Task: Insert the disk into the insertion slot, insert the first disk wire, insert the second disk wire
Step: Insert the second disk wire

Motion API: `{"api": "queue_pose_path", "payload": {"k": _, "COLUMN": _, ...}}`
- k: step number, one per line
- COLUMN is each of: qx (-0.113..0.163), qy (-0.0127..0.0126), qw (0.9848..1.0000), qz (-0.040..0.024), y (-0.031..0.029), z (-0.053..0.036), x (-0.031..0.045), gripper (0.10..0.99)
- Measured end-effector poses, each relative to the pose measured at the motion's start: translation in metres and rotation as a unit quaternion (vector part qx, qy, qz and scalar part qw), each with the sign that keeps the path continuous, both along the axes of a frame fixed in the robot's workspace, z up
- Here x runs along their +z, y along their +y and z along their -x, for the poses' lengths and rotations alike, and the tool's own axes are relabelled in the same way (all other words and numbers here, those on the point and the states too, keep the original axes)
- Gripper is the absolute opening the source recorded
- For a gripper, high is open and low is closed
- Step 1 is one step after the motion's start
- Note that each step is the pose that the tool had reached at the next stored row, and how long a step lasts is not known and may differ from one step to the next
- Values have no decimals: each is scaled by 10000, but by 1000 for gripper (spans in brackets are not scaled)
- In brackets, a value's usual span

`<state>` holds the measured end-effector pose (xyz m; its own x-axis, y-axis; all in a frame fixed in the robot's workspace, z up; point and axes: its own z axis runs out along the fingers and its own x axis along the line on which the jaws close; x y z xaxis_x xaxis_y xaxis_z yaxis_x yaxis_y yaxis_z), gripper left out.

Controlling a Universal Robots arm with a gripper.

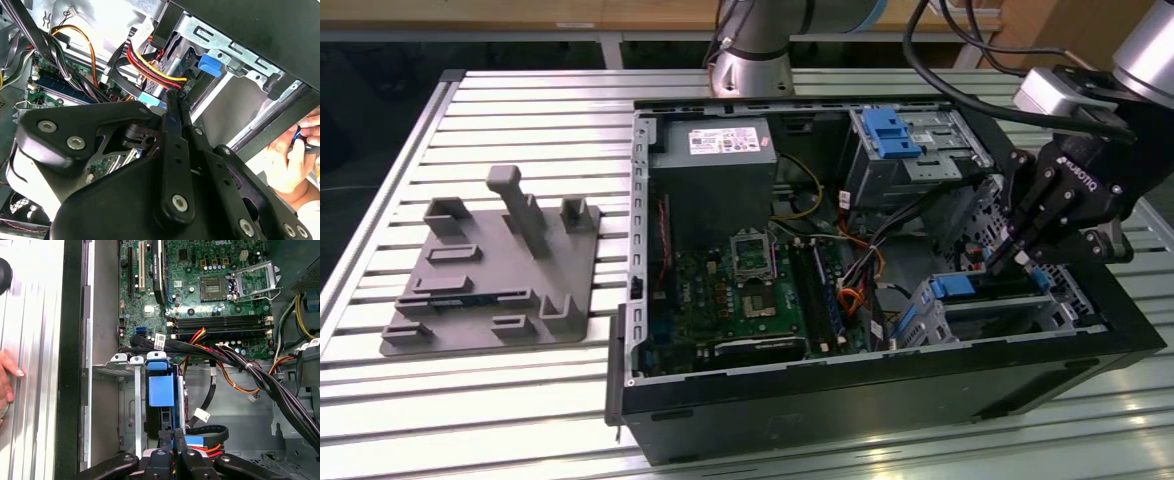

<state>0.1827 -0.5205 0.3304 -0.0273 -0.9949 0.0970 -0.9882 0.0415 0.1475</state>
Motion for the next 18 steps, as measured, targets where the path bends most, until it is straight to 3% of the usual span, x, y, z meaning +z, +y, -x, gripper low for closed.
{"api": "queue_pose_path", "payload": {"k": 18, "qx": 1, "qy": 0, "qw": 10000, "qz": 26, "y": -9, "z": -1, "x": 22, "gripper": 141}}
